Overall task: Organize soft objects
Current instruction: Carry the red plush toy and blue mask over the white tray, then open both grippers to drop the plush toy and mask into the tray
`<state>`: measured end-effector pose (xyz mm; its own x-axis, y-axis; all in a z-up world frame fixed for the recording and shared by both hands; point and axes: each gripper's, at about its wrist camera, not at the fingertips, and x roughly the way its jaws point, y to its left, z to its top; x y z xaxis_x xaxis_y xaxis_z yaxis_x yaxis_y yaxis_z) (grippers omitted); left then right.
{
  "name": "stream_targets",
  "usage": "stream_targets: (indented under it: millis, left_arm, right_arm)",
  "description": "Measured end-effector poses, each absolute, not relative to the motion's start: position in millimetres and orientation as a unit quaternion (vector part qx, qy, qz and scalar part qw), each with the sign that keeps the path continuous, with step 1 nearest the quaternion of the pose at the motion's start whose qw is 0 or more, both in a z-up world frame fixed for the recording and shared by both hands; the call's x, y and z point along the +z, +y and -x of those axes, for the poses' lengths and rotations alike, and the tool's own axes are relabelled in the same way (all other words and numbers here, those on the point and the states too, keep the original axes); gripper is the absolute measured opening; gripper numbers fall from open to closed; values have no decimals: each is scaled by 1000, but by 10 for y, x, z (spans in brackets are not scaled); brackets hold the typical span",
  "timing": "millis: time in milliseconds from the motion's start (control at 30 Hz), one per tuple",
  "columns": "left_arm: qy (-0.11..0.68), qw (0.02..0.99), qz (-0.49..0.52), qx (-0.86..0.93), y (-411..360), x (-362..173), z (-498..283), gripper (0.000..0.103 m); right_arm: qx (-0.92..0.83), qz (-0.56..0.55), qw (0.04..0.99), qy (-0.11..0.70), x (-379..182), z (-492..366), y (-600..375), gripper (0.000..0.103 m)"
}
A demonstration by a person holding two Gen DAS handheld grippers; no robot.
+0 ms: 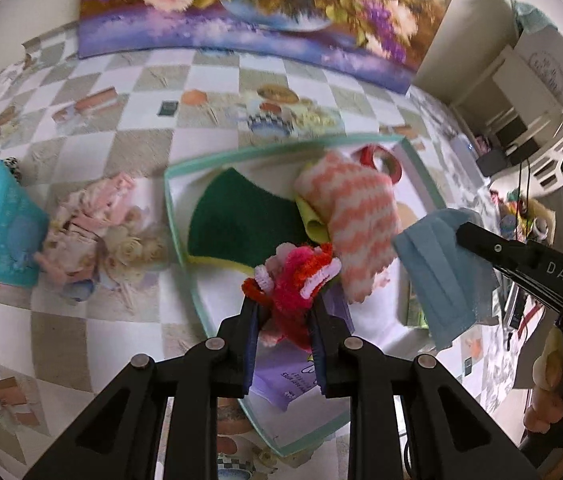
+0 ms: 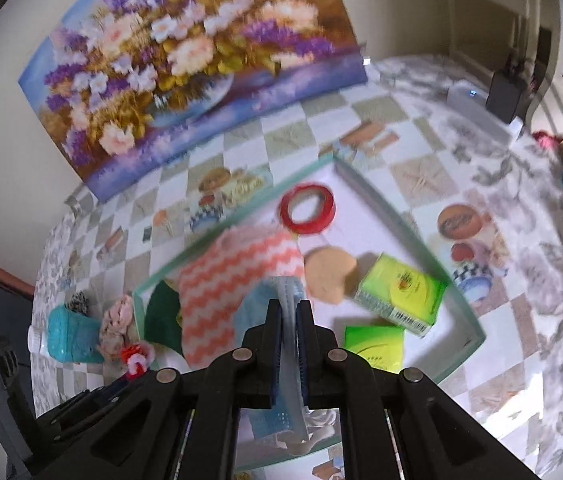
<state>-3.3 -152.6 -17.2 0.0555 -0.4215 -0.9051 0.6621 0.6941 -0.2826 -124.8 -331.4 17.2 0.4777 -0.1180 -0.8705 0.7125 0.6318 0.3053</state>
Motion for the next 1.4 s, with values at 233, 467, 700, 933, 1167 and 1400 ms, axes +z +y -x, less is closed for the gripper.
stream_targets:
  millis: [233, 467, 700, 933, 1167, 1400]
  left_arm:
    - [600, 706, -125, -354, -1598, -462, 16, 24]
    - [606, 701, -128, -353, -1635, -529, 21, 32]
    - [614, 698, -124, -347, -1642, -533, -5, 45]
    - [601, 706, -118, -355, -1611, -358, 2, 56]
    - [596, 717, -93, -348, -1489, -210, -73, 58]
    - [576, 756, -84, -299, -1318, -129, -243, 80]
  right_arm:
    - [-254, -351, 758, 487, -213, 1168, -3317, 11]
    - [-257, -363, 740, 505, -414, 1179, -3365, 11]
    - [-265, -344, 744, 507, -324, 1159, -3345, 11]
    - [-278, -305, 760, 501, -93, 1115, -3290, 32]
    - [-284, -281, 772, 495, 57, 1077, -3237, 51]
    - [-287, -261, 772, 504, 81, 1032, -3195, 70]
